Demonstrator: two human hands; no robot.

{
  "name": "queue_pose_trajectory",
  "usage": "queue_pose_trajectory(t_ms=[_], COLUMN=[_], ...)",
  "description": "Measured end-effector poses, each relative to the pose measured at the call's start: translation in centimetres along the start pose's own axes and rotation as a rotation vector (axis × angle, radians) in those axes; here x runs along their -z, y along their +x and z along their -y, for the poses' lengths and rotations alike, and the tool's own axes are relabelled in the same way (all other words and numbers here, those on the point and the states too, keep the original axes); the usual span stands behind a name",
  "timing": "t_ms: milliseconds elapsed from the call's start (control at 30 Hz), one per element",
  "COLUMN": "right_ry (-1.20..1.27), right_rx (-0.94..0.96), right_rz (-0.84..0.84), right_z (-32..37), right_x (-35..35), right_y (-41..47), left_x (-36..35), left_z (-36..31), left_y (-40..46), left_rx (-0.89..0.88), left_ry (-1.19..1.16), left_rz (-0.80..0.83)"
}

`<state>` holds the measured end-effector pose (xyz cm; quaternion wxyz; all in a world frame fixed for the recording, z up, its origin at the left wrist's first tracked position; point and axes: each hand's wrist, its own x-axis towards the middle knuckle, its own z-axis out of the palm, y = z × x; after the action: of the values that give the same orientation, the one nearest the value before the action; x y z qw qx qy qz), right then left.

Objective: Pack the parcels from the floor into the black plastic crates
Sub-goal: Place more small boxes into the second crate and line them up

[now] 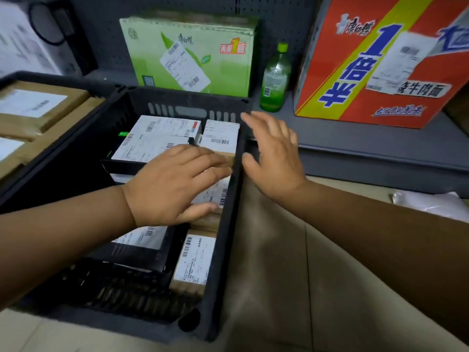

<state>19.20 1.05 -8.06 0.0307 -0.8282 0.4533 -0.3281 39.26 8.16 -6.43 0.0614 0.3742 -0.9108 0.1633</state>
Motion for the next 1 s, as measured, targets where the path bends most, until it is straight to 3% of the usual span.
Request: queue_pose_trajectory(t_ms=[200,300,600,800,1000], right_ry=[-0.252,-0.329,-0.408,-0.429,-0.695], right_rx=[0.129,0.058,-0.233,-0.535,-0.714], right_rz=[0.288,0.406,0.256,0.15,0.224], right_z=[-8.6,-13.3,-27.2,-37.5,-47.7], right_x=[8.8,13.1,24.3,29.5,37.4], right_y=[-8.0,-13.7,-27.2,-36.5,-45.3], left_x=[2.4,2.4,2.4,0.4,-2.7], left_z=[-6.8,-11.6,-27.9,-38.4,-46.1], left_y=[9.0,14.6,33.0,41.6,48.2], left_rx=[-0.071,-0.111,-0.25,-0.265,-0.304], left_ry=[-0.073,-0.12,-0.183,-0.314,-0.401], left_rz=[0.063,0.072,0.054,0.062,0.12])
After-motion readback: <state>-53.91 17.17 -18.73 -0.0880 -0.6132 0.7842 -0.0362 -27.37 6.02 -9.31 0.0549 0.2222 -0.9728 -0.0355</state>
